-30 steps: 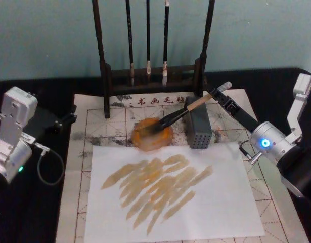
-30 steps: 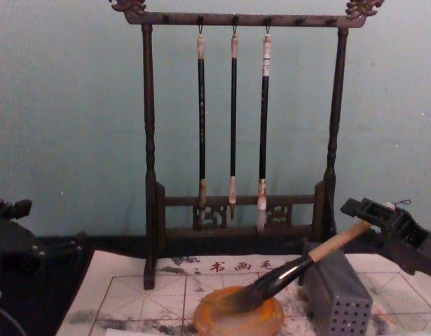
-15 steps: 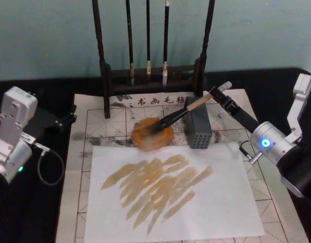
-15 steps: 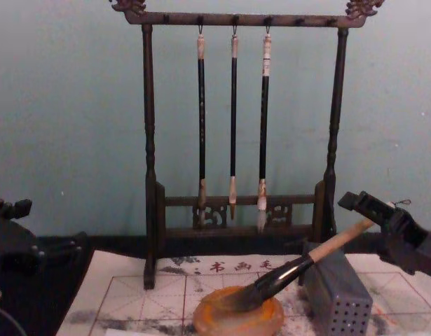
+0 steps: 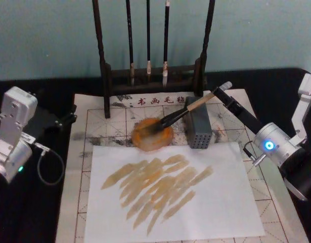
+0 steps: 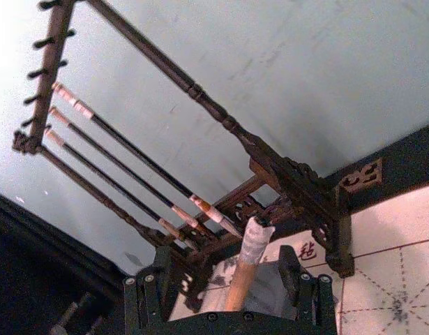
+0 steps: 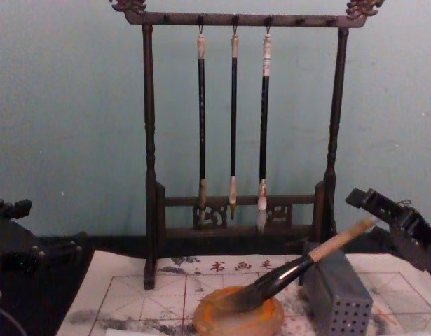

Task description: Pick up the brush from the inkstone, write on the paper, then place the brush back to its original position.

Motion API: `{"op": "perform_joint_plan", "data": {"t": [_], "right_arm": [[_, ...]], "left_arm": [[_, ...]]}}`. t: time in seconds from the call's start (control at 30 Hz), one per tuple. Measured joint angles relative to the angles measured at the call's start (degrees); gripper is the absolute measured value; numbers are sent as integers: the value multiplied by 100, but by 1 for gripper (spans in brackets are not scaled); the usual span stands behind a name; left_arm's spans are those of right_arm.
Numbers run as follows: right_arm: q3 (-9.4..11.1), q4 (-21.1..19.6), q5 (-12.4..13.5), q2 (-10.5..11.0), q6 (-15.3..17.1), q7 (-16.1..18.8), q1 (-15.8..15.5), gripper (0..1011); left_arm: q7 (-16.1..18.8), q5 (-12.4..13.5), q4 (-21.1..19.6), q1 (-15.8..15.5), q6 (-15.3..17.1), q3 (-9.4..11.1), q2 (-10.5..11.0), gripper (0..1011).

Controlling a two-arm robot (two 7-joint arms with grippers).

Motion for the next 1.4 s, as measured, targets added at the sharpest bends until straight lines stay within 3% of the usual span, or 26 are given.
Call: {"op": "perform_joint_plan", "data": {"t": [0.1,0.3,0.33,0.57,0.87,1.13,1.4], "right_arm": [[-46,-110,-240,81,-191,-4,-69,1000],[-171,-408,-995,312,-700,-211,-260,1000],[-196,-496,-1207,374,-816,-337,-314,1000],[-237,-807,-2014,577,-1176,-1120,-496,1000],[-391,-865,-3095,642,-1406,-2026,-525,1000],[-398,-699,-3396,493,-1423,-2252,-472,1000],[-360,-661,-3417,454,-1441,-2278,-466,1000]], "left_arm": [[0,0,0,0,0,0,0,1001],[0,0,0,0,0,0,0,1001],[0,0,0,0,0,0,0,1001],[0,0,0,0,0,0,0,1001],[0,0,0,0,0,0,0,1001],[0,0,0,0,0,0,0,1001],[0,0,0,0,0,0,0,1001]]}}
